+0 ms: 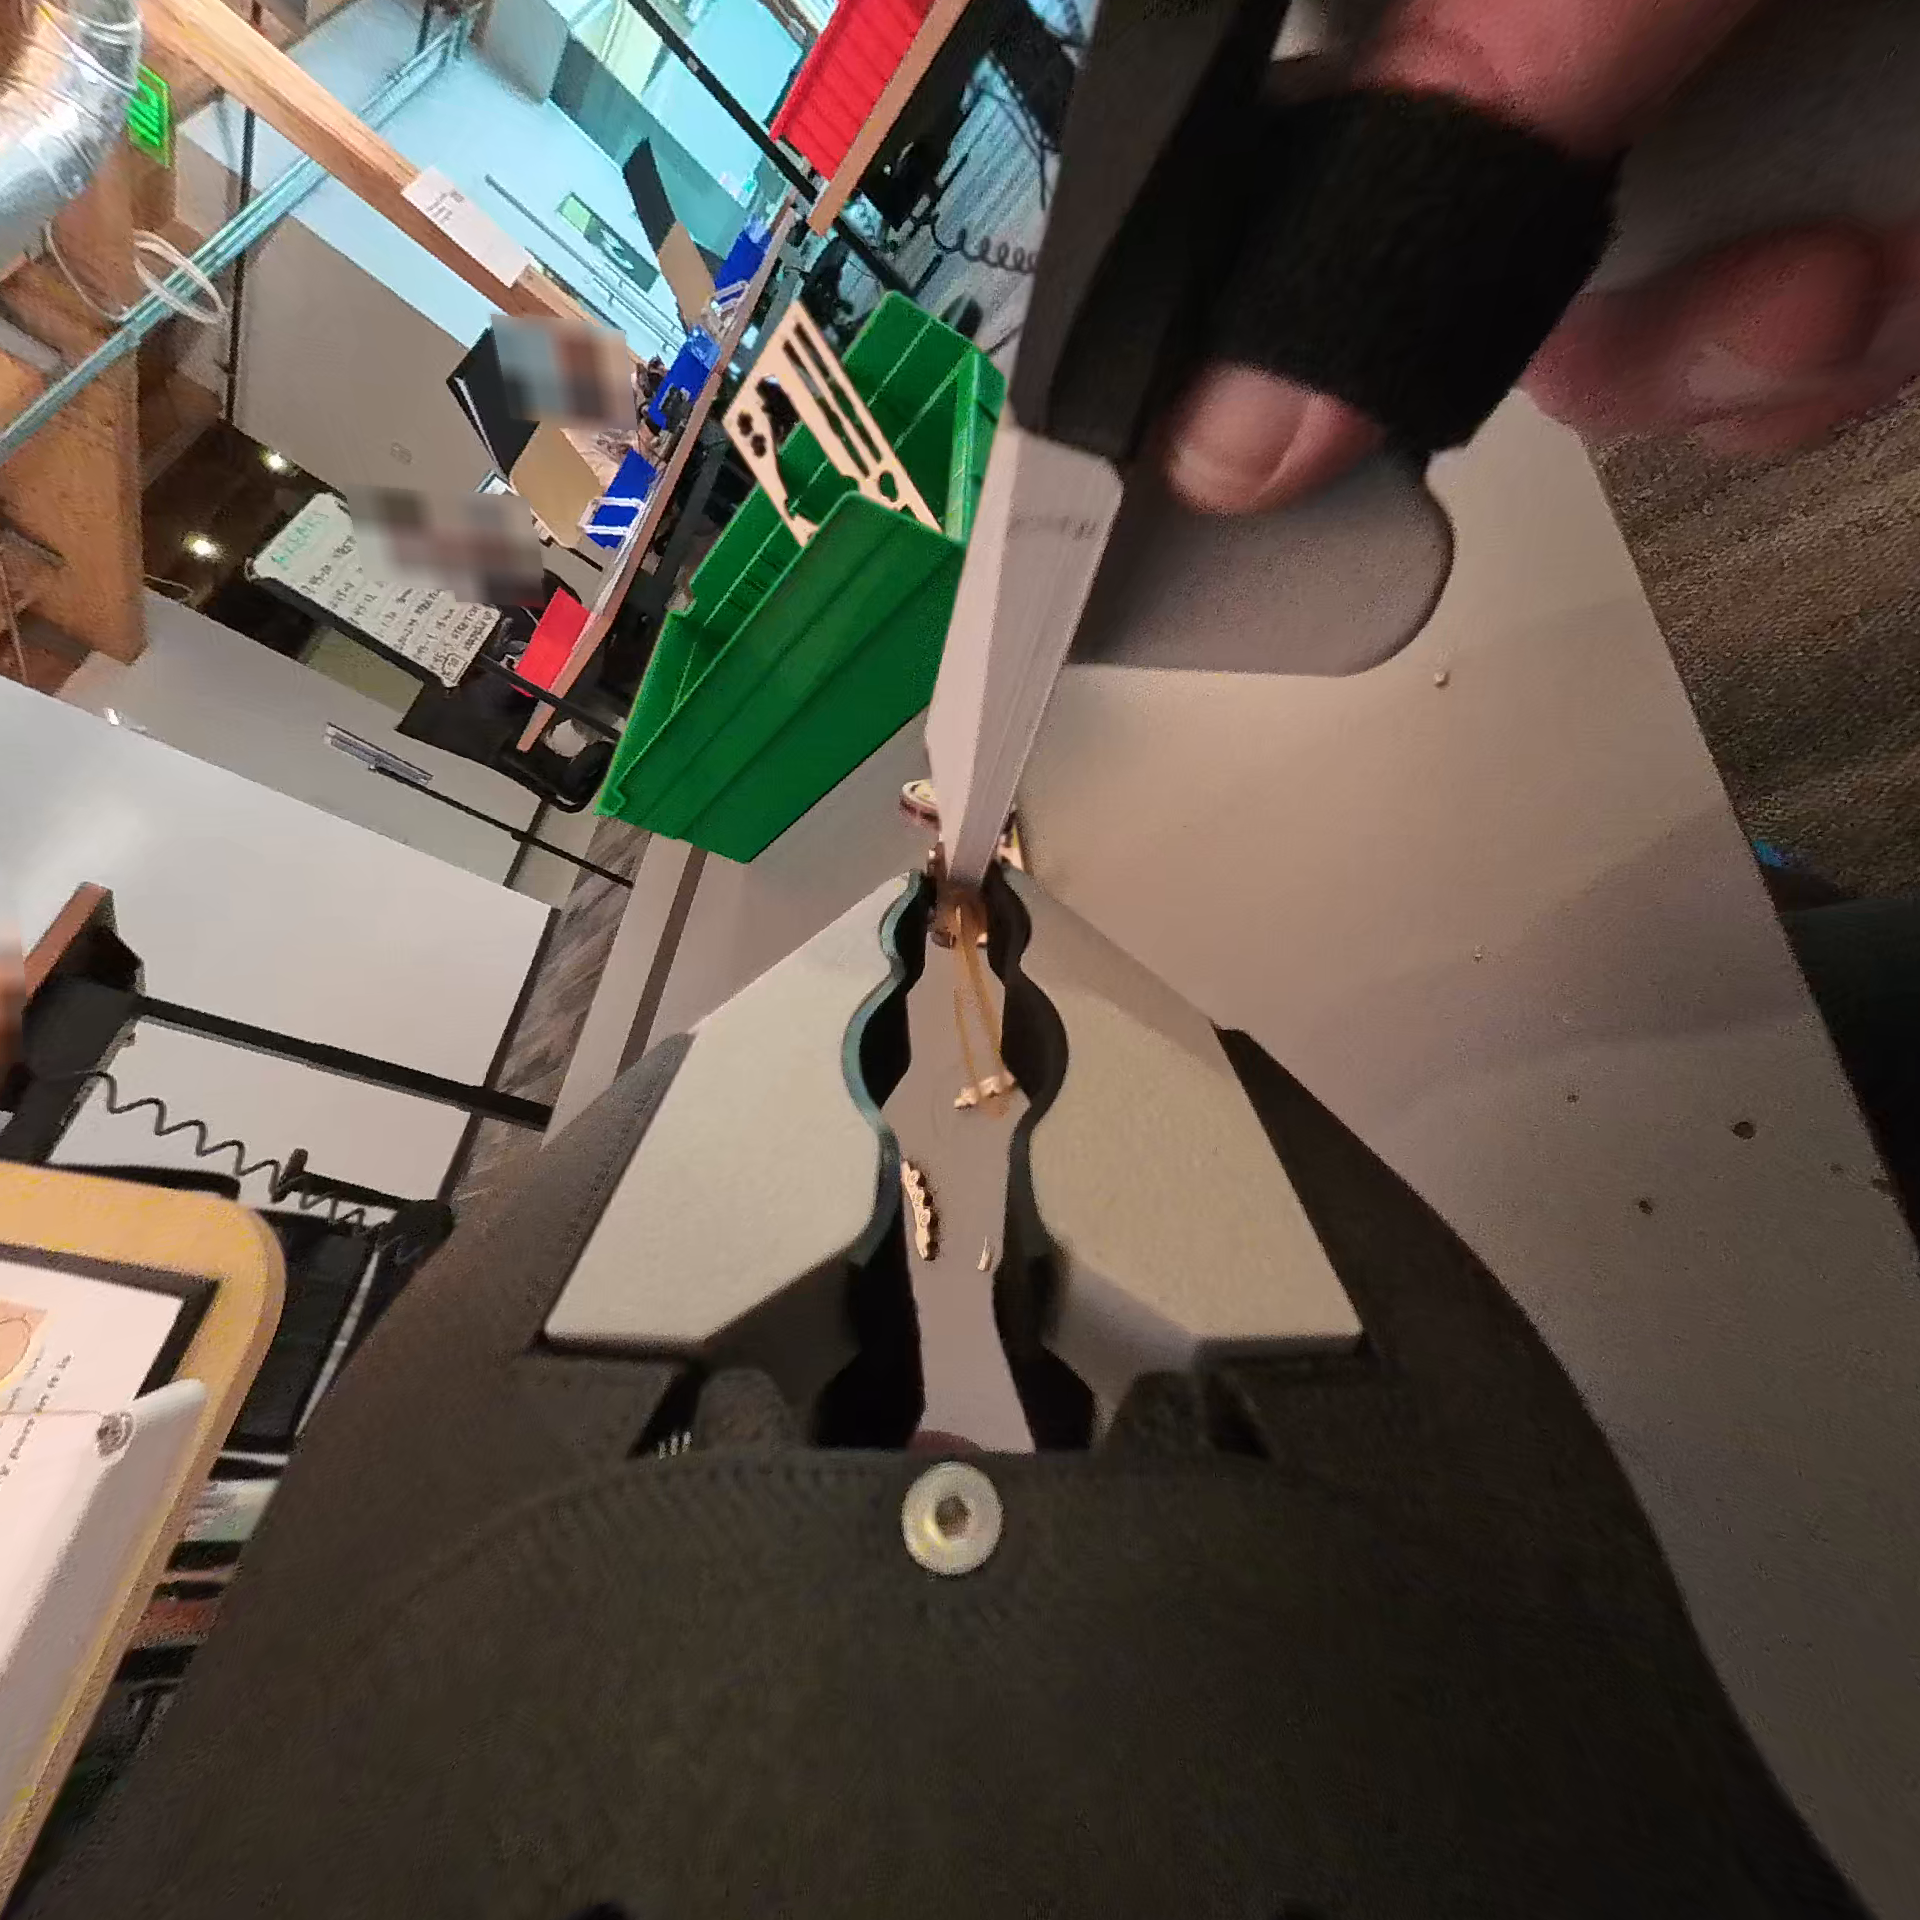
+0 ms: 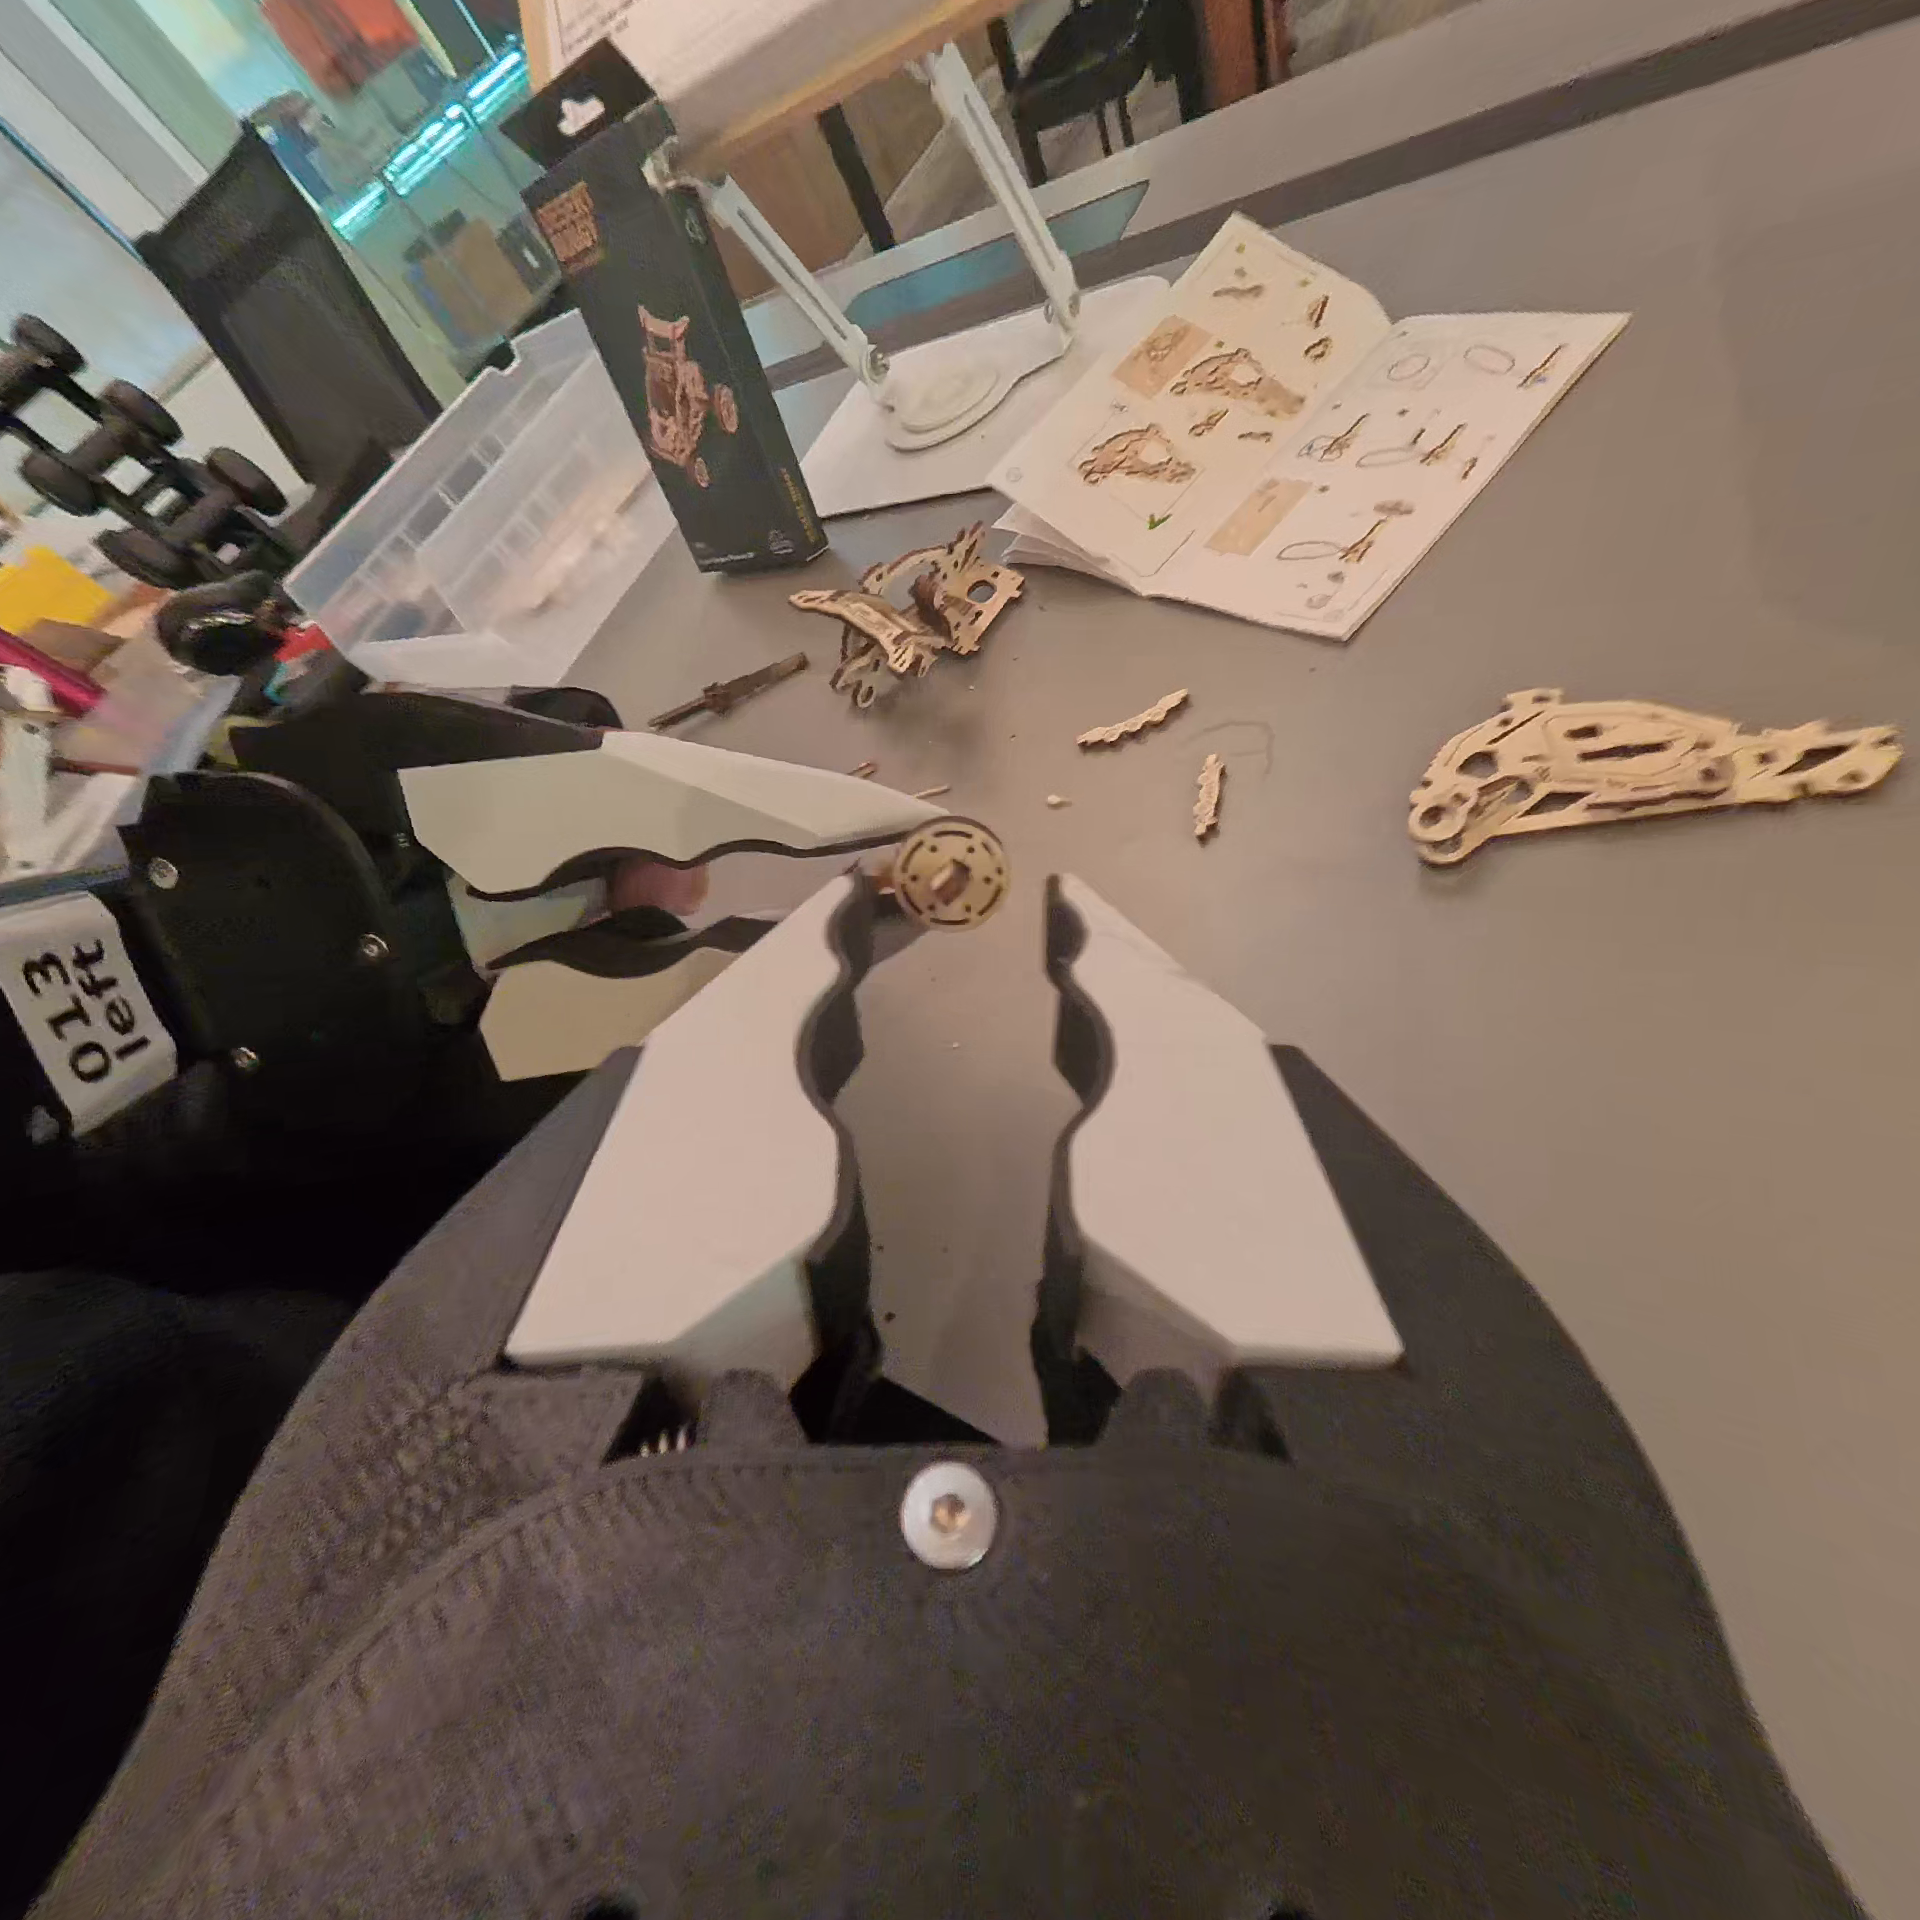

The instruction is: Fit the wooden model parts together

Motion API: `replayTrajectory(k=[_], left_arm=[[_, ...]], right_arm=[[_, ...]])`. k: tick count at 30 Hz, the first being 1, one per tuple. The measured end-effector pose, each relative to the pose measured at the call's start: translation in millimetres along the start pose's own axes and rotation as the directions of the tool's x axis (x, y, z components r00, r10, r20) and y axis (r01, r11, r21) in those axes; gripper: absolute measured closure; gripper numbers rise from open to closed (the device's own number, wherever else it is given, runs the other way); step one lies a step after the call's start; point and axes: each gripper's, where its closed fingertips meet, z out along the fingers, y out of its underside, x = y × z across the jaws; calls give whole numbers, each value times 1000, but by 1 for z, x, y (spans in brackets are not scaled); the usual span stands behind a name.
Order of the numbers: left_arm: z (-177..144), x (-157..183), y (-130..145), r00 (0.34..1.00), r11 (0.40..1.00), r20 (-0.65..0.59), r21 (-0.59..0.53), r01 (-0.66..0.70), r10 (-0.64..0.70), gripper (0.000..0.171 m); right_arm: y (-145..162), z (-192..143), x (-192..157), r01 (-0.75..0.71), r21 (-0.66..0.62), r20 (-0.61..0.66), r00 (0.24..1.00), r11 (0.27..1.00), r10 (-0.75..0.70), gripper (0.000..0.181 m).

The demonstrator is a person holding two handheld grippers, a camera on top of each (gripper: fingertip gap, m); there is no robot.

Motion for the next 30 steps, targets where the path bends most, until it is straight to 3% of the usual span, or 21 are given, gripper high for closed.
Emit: replayTrajectory(k=[3, 7, 11, 16, 20, 24, 27, 30], left_arm=[[-1, 1, -4, 997, 997, -38, 43, 65, -64, 163], [-2, 0, -6, 987, 986, -82, 84, 144, -138, 163], [-6, -7, -10, 982, 978, -86, 113, 176, -166, 163], [-7, -13, -12, 980, 972, -75, 131, 194, -186, 163], [-7, -16, -14, 966, 956, -77, 144, 256, -247, 164], [-5, -16, -13, 952, 940, -97, 160, 302, -289, 164], [-7, -19, -14, 942, 926, -112, 178, 332, -316, 164], [-10, -20, -18, 933, 911, -133, 208, 356, -334, 164]], right_arm=[[-5, -5, -2, 133, -8, -20, 991, 991, -133, 144], [-10, -7, -11, 337, -40, 5, 942, 941, -337, 156], [-14, -9, -12, 445, -57, 25, 895, 894, -445, 163], [-20, -8, -11, 428, -63, 16, 903, 901, -428, 163], [-23, -9, -9, 329, -14, -63, 942, 944, -329, 163], [-25, -9, -7, 342, -38, -116, 932, 939, -344, 162], [-31, -14, -11, 353, -29, -79, 932, 935, -354, 148], [-33, -19, -15, 416, -34, -51, 907, 909, -418, 162]])
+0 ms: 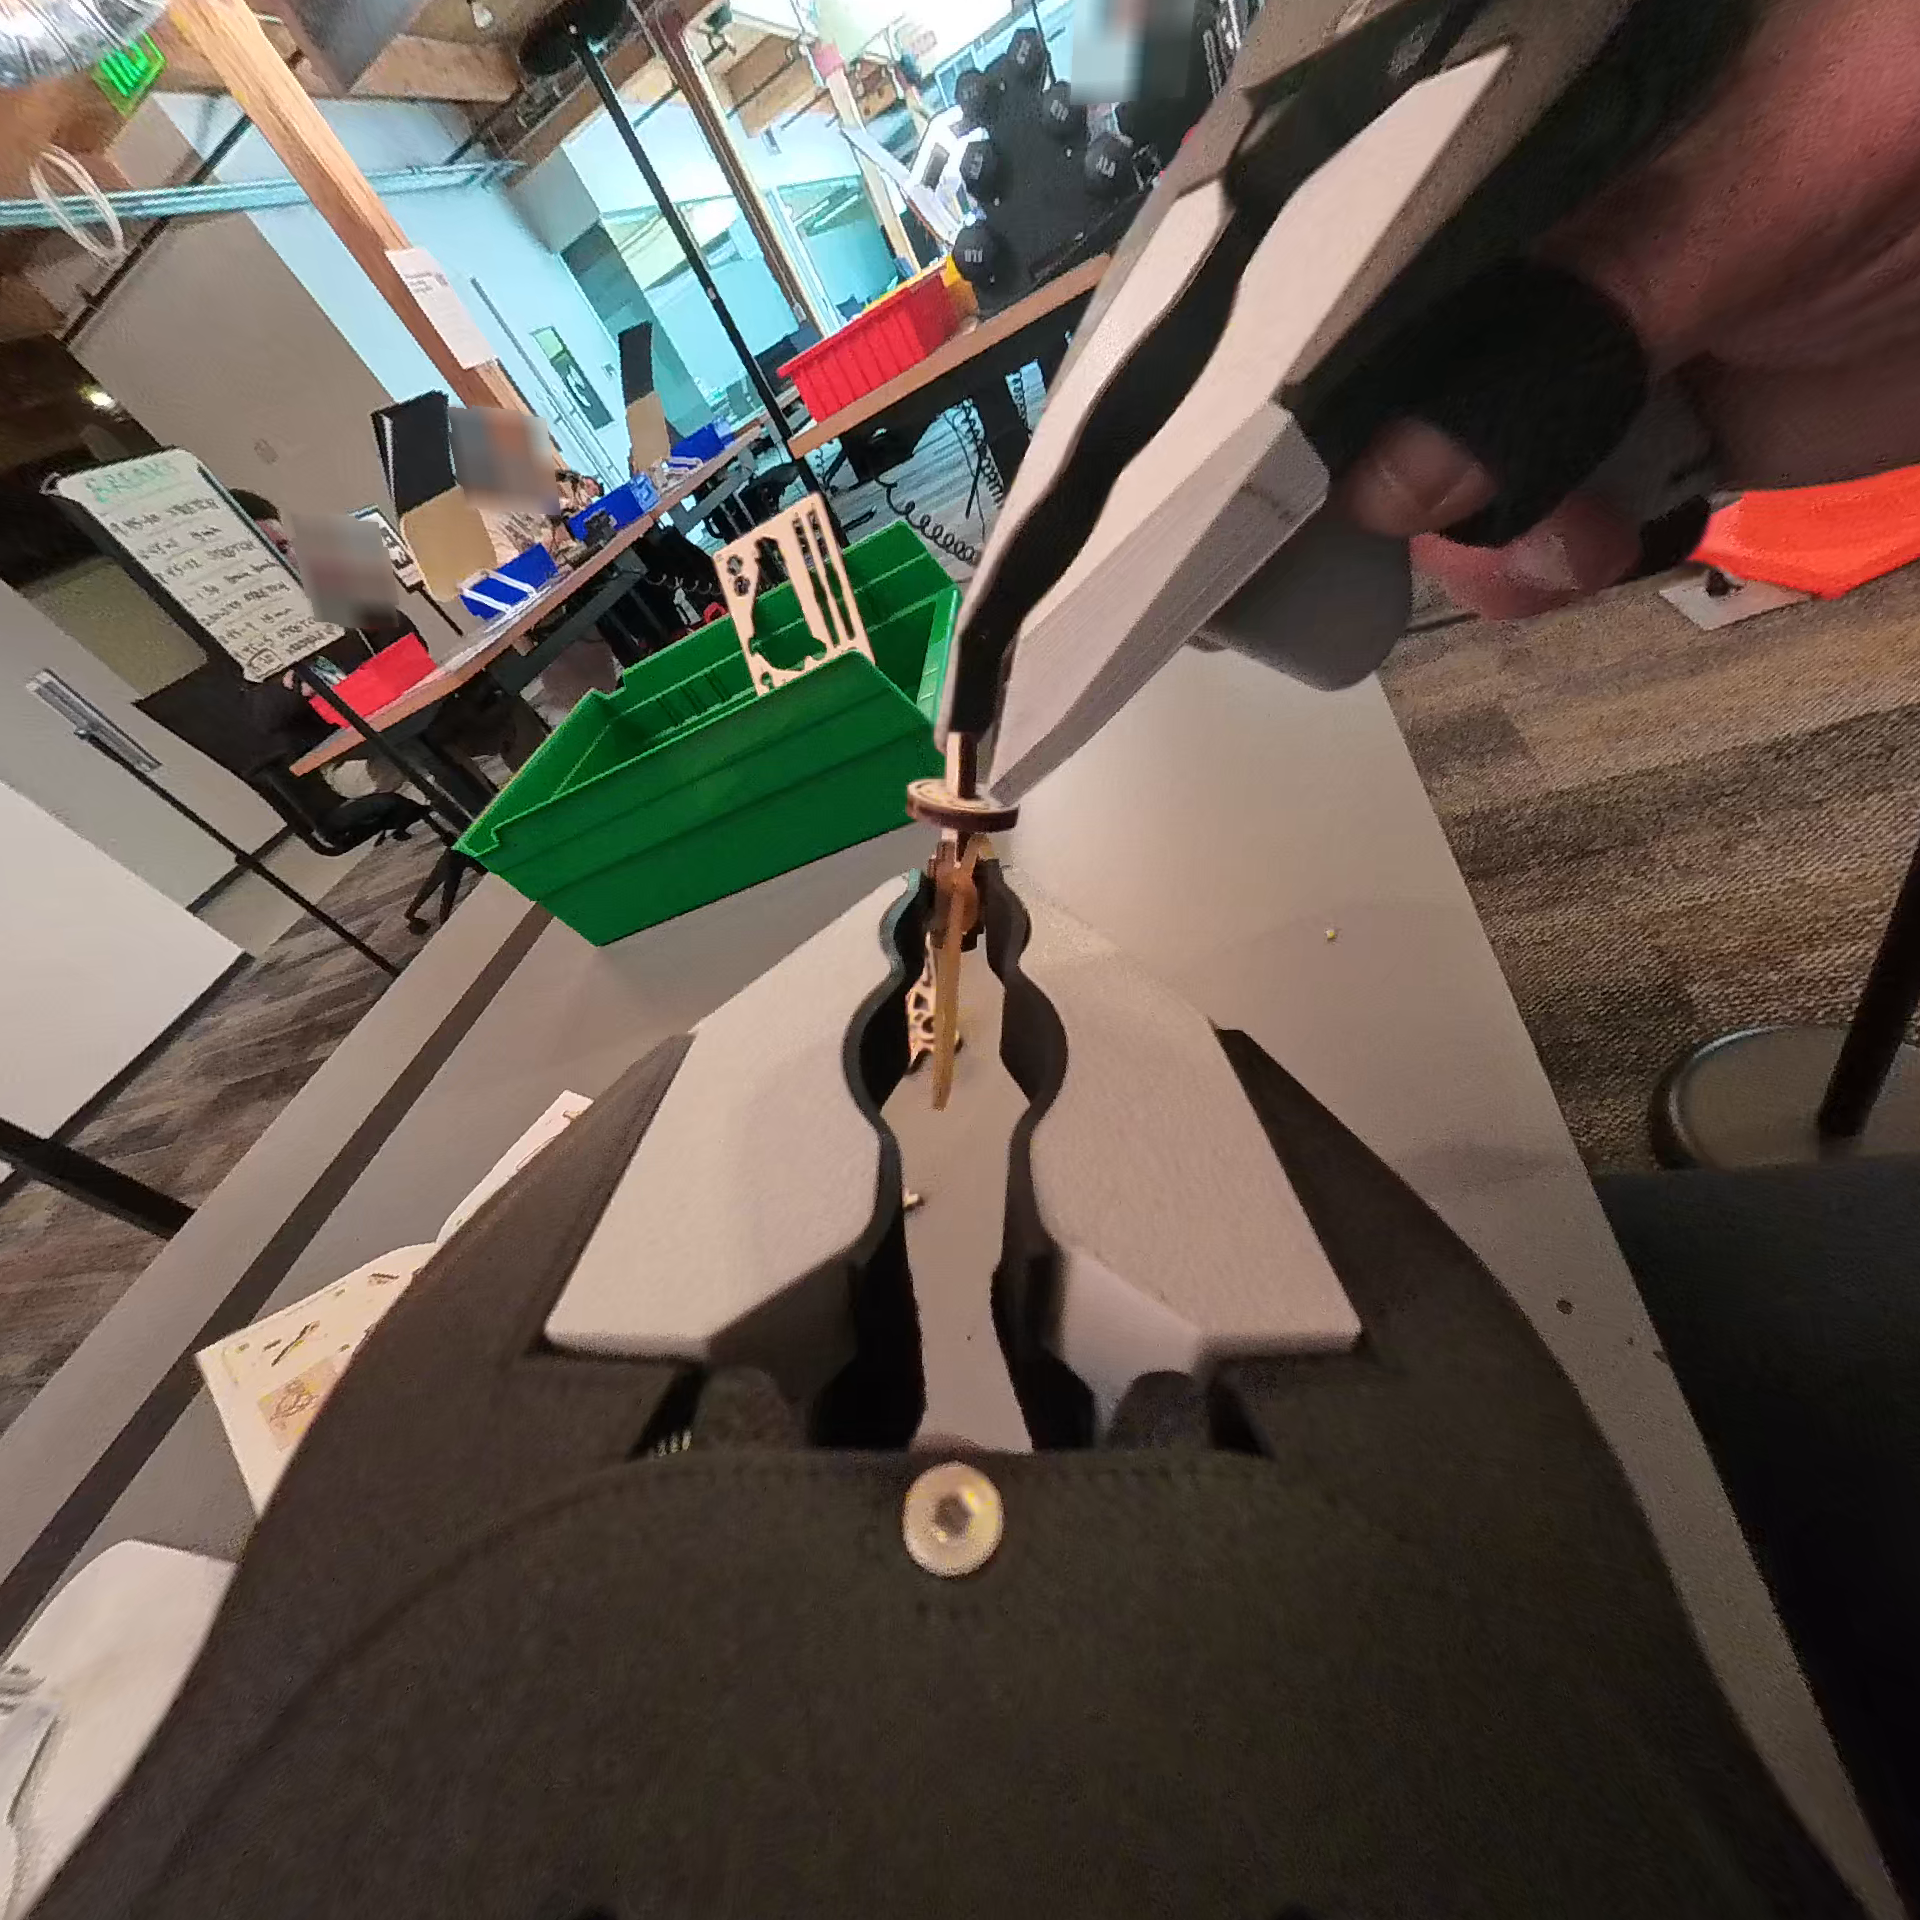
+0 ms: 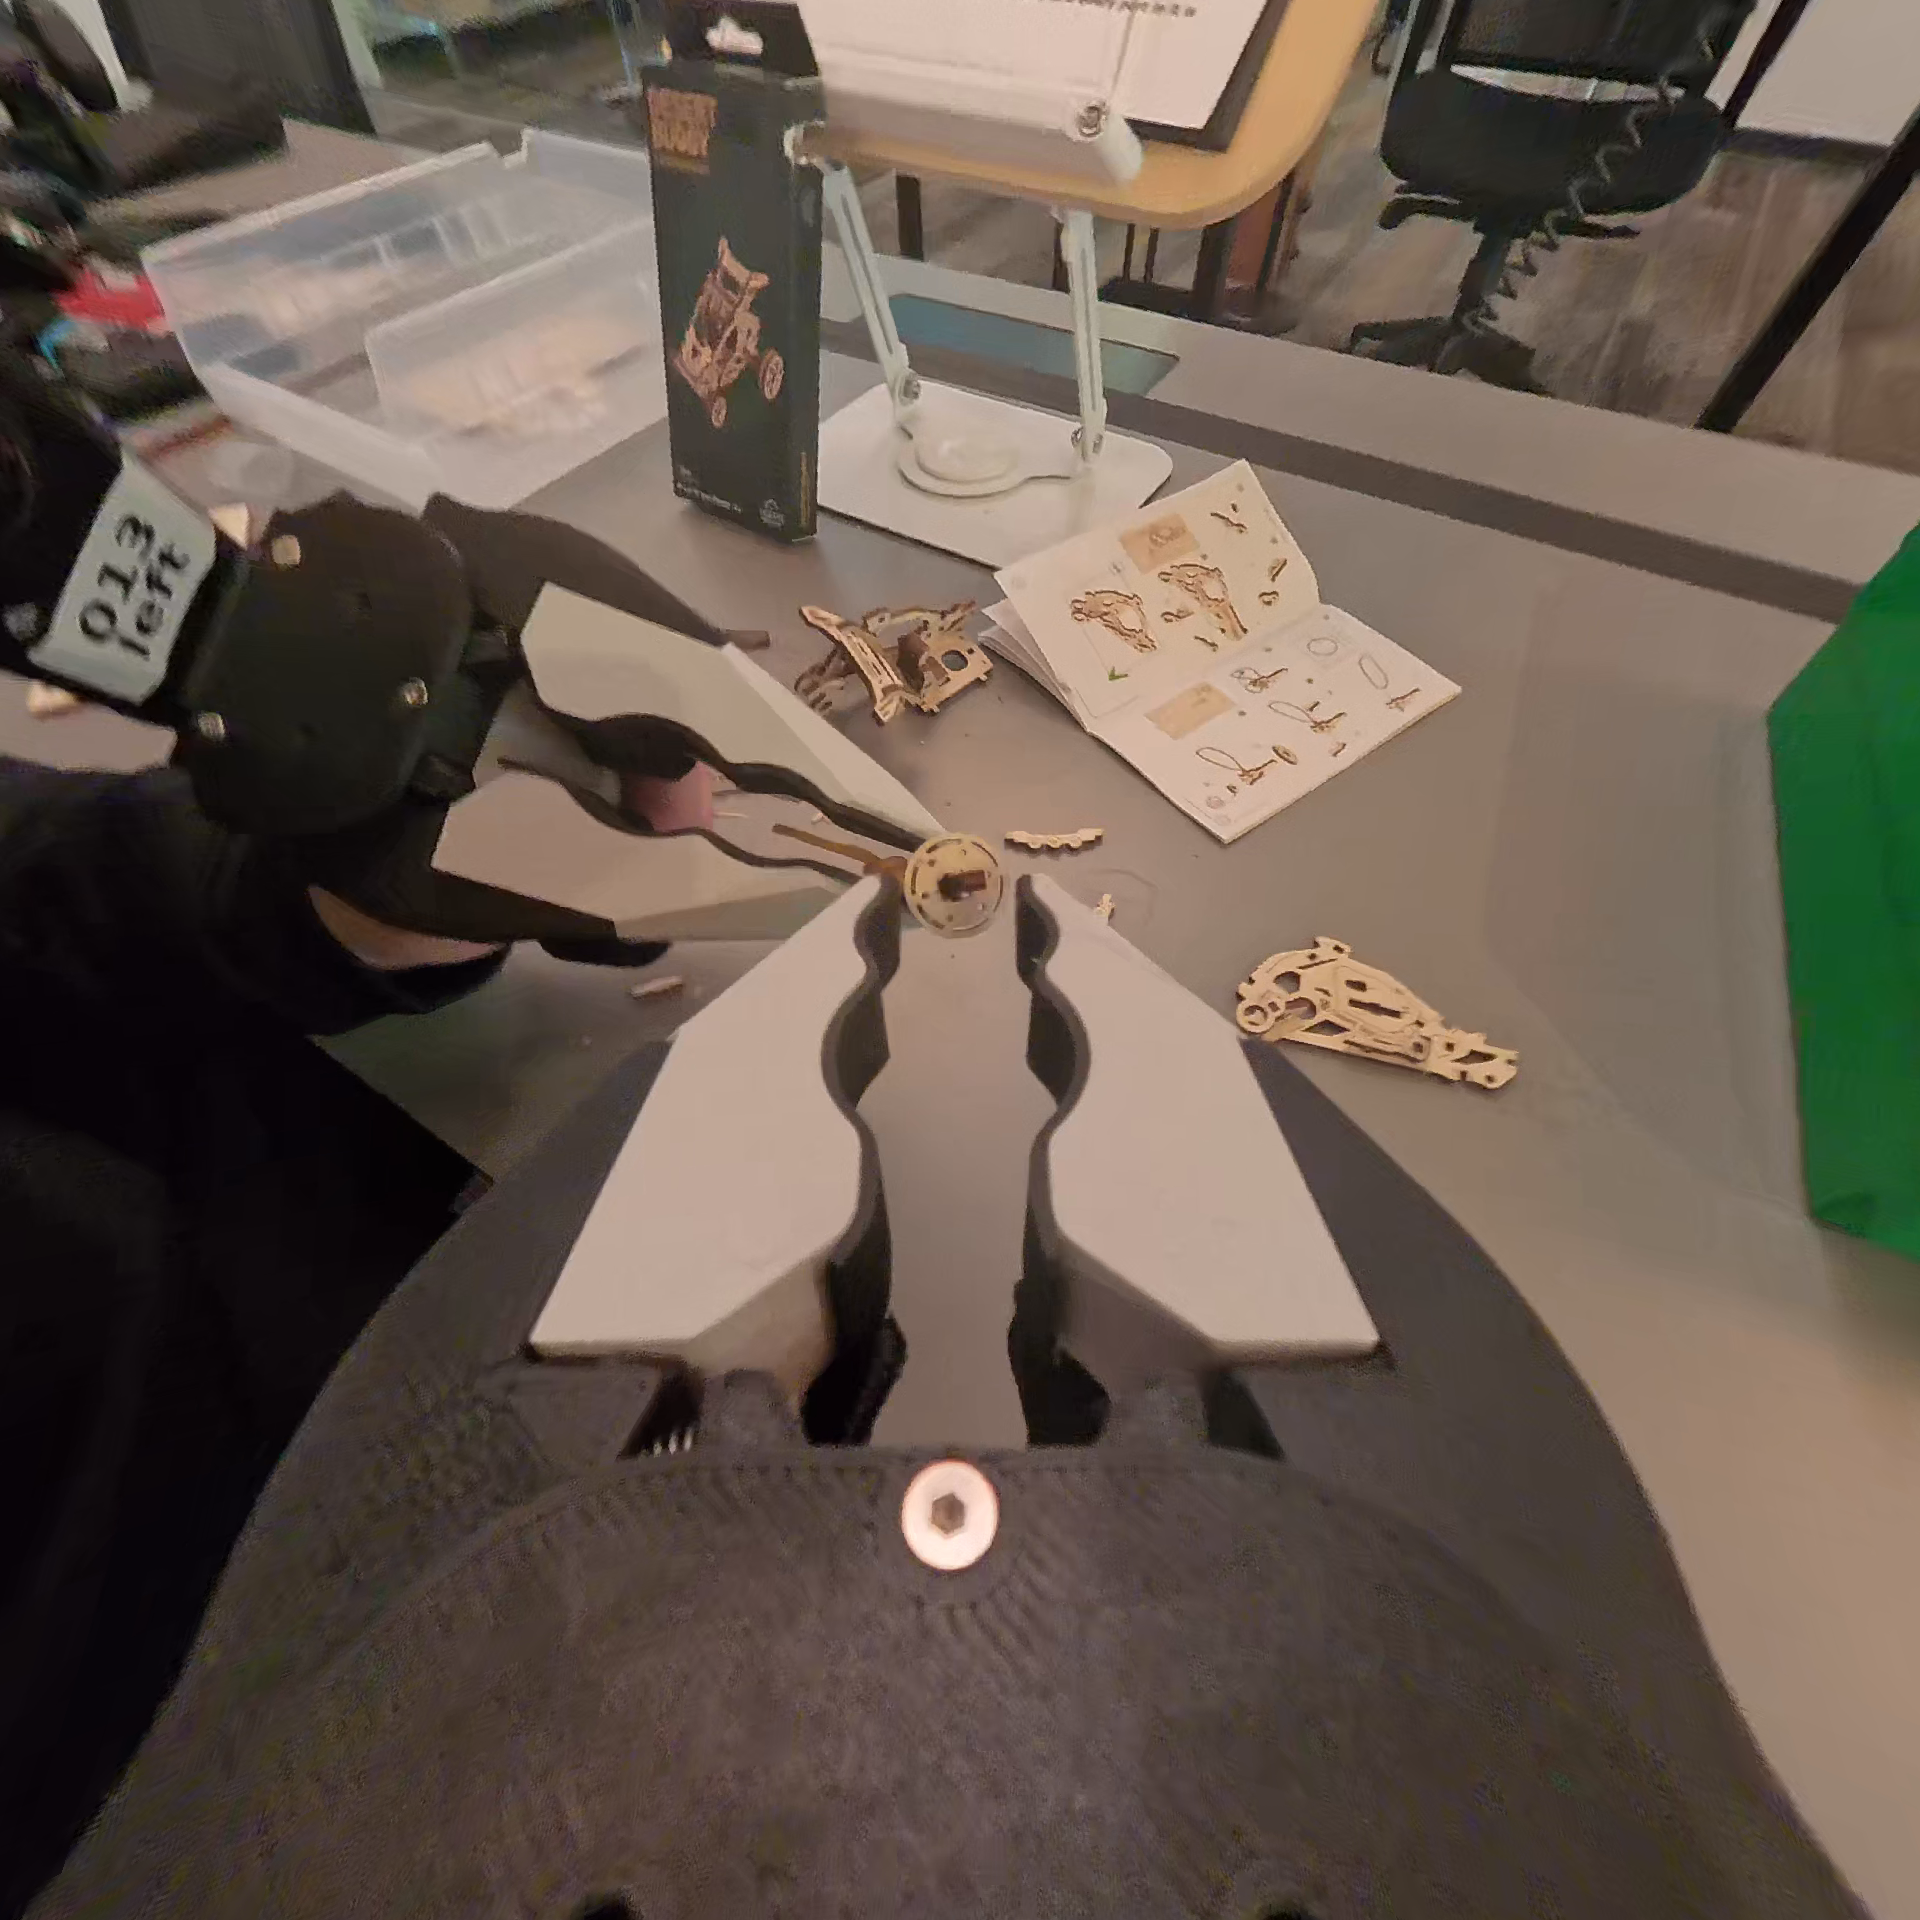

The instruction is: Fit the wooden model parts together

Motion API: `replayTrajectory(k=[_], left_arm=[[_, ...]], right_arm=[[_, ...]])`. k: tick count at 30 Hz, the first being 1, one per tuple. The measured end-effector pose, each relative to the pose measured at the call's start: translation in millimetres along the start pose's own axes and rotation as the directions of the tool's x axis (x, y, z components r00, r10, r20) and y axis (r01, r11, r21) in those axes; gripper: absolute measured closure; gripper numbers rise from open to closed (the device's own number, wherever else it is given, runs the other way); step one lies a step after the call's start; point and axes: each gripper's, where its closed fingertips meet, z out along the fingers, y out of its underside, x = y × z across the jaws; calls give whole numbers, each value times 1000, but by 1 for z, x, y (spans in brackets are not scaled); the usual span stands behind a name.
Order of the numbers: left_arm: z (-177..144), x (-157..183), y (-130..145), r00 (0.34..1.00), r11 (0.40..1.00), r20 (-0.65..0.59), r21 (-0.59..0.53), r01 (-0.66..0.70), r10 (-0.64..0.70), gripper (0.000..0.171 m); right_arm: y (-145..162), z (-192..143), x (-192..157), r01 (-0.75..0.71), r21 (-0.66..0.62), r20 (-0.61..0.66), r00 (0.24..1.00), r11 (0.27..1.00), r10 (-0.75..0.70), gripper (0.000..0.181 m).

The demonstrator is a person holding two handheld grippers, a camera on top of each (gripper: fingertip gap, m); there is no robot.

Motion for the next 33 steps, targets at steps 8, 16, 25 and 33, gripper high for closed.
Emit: replayTrajectory(k=[8, 16, 25, 33], left_arm=[[-4, 2, -10, 998, 996, -42, 75, 57, -54, 164], [-5, 2, -15, 998, 993, -47, 104, 56, -51, 164], [-5, 5, -18, 998, 992, -58, 117, 38, -31, 164], [-7, 10, -17, 993, 989, -108, 137, 63, -48, 164]], right_arm=[[-4, -1, -7, 95, 8, 58, 994, 995, -95, 168], [-12, -10, -5, 60, 46, 106, 992, 997, -65, 168], [-12, -9, -7, 76, 44, 120, 989, 996, -81, 175], [-8, -9, -8, 21, 37, 164, 986, 999, -27, 178]])
